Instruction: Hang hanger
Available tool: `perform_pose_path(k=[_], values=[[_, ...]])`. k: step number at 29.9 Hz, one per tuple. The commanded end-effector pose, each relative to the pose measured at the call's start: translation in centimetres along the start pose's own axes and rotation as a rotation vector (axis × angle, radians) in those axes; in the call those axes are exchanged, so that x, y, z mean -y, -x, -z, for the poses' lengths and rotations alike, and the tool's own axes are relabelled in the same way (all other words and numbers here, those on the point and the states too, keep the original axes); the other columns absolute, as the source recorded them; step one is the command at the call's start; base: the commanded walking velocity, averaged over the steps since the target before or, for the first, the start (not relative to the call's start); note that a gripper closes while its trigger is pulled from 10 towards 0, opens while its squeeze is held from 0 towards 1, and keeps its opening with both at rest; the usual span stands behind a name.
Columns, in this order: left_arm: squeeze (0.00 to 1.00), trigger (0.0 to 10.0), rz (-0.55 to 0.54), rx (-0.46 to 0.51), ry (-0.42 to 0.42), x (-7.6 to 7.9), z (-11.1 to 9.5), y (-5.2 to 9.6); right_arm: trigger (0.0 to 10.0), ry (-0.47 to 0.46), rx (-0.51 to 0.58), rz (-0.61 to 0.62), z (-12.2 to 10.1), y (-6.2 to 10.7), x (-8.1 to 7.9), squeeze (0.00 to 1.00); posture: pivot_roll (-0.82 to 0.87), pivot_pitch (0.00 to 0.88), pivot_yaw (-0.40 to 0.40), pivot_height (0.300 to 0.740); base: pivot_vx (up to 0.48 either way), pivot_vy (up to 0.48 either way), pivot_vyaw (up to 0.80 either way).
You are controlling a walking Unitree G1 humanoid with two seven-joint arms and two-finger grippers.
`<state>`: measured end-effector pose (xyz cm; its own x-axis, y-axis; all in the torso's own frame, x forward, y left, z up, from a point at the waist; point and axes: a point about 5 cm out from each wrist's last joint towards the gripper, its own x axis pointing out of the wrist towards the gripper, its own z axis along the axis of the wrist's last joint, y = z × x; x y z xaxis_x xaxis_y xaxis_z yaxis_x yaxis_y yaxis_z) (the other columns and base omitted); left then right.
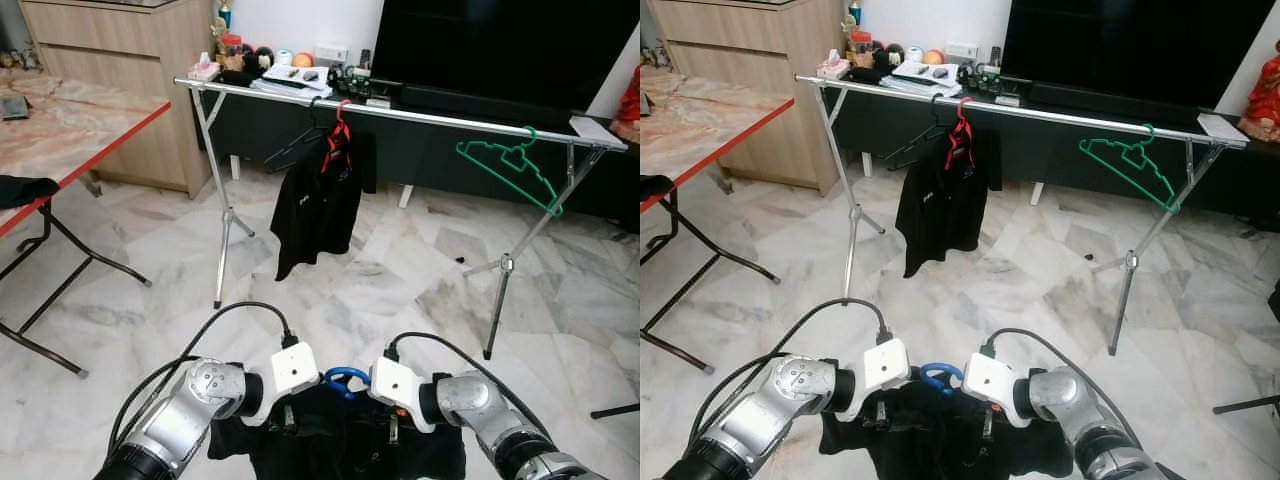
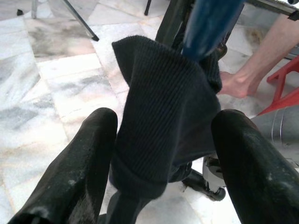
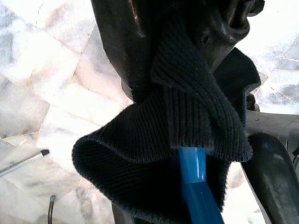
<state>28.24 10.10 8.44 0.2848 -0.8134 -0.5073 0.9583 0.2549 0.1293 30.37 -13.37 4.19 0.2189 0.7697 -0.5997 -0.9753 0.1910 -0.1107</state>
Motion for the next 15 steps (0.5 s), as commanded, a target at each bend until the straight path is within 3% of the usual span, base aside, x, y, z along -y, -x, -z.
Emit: perform_pose_path(k=[1, 15], values=[[0.0, 10.0, 0.016, 0.015, -0.009, 0.0, -0.3, -0.2, 0.0, 0.019, 0.044, 0.033, -0.9, 0.4, 0.8, 0.0, 0.11, 0.043, -0.117, 0.74, 0.0, 0.0, 0.0], [0.0, 10.0, 0.052, 0.018, 0.034, 0.1, 0.0, -0.5, 0.0, 0.059, 0.146, -0.001, -3.3, 1.6, 2.3, 0.0, 0.1, 0.025, -0.114, 0.74, 0.0, 0.0, 0.0]])
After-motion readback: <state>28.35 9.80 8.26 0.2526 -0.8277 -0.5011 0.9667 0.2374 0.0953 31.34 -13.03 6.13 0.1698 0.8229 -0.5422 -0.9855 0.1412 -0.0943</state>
